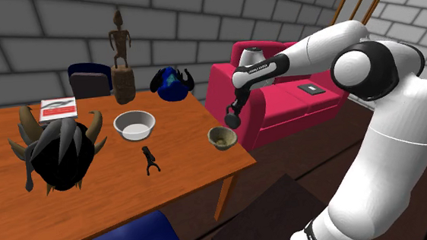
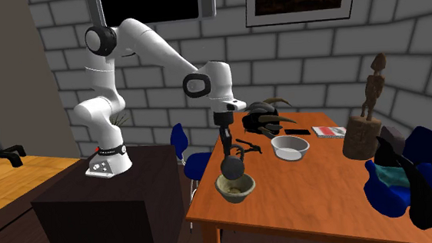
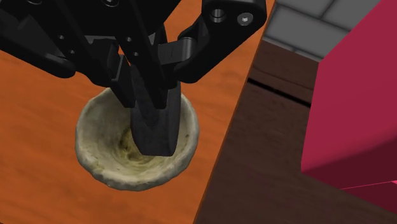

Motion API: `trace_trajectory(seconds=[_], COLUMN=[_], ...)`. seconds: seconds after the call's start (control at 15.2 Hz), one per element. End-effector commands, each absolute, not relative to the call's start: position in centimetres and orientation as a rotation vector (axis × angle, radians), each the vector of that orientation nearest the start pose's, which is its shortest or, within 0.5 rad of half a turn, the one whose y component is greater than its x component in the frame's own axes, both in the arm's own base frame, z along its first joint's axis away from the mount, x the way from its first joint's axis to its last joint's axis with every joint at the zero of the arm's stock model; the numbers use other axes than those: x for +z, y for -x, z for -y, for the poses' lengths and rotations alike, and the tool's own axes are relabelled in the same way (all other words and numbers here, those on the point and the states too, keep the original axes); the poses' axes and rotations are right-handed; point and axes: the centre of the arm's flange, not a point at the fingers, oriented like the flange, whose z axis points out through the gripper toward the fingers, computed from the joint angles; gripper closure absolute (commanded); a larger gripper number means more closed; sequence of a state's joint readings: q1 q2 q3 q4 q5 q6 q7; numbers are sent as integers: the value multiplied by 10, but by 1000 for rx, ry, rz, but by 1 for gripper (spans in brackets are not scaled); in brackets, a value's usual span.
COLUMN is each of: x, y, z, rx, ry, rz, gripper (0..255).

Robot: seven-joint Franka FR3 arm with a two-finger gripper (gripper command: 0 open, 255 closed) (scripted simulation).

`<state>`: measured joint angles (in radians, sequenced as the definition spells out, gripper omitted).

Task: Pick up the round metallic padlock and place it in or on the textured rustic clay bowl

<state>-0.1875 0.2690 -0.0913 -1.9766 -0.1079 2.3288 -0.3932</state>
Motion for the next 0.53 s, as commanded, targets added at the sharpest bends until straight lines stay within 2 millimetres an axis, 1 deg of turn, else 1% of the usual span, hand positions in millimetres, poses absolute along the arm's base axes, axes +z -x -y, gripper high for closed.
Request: trace_trajectory(seconds=[0.0, 0.4, 0.46], x=[331, 300, 297], y=[-588, -588, -588], z=[168, 168, 168], rx=[-73, -73, -73], ry=[3253, 3253, 3253], rz=[309, 309, 309], gripper=[255, 255, 255])
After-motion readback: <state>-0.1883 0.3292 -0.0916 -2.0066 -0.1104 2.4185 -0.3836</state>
